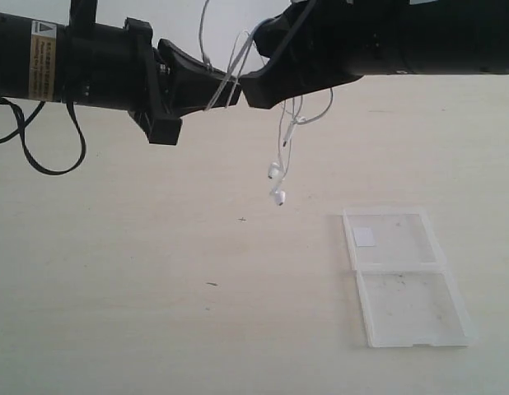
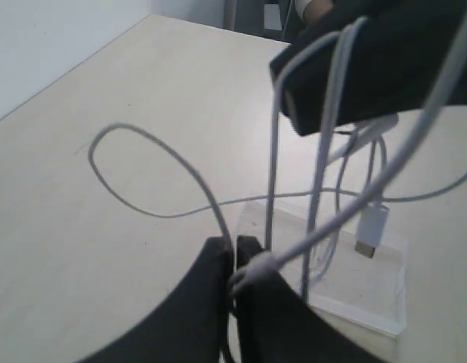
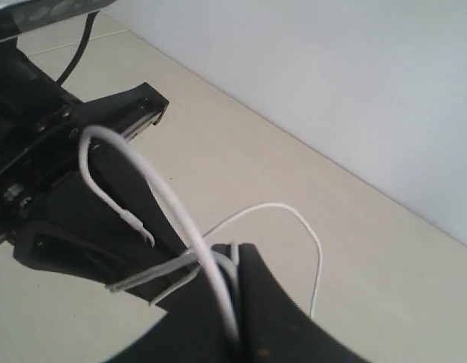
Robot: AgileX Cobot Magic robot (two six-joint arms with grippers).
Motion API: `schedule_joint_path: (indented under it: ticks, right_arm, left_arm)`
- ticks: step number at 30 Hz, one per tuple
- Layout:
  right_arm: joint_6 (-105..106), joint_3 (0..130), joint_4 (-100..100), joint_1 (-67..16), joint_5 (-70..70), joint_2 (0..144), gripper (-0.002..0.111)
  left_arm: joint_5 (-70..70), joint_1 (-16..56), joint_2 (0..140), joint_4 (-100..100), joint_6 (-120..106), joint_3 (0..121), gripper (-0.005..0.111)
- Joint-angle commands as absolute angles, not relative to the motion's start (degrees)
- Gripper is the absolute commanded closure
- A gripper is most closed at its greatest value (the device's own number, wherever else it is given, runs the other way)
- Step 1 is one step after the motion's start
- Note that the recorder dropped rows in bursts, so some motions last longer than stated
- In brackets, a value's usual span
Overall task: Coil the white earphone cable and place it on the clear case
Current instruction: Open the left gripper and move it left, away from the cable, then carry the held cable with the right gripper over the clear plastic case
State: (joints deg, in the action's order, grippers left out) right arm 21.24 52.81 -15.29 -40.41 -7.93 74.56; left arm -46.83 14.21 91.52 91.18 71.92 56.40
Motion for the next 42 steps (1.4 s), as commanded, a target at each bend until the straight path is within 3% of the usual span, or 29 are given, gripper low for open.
schedule_joint_path:
  ticks: [1,4,15,24,30,40,42]
  right_arm:
    - [20.8,53.6,-15.0,-39.9,-4.6,74.0,0.108]
    - [20.8,53.6,-15.0,-39.9,-4.6,74.0,0.108]
    - [20.8,53.6,-15.0,-39.8,-6.6,76.8,0.108]
    - [20.8,53.6,-14.5,-39.3,-7.4,77.3,0.108]
    - [20.8,53.6,-14.5,-37.3,-8.9,77.3,0.108]
    - [20.8,53.6,-14.3,-35.6,-9.0,77.3,0.108]
    - [20.8,53.7,-14.3,-35.6,-9.4,77.1,0.108]
  left_arm:
    - [-46.9,13.7,91.6,91.9,71.1,55.7,0.076]
    - [-46.9,13.7,91.6,91.5,71.6,55.7,0.061]
    - [-45.2,13.7,91.6,89.2,71.9,55.7,0.051]
    - [-41.2,13.2,91.6,87.0,71.8,55.7,0.052]
    - [-43.4,9.5,91.6,85.8,71.9,55.9,0.067]
    - [-55.3,3.1,91.6,83.3,71.8,55.9,0.106]
    - [-55.8,2.5,91.6,84.0,71.8,55.9,0.107]
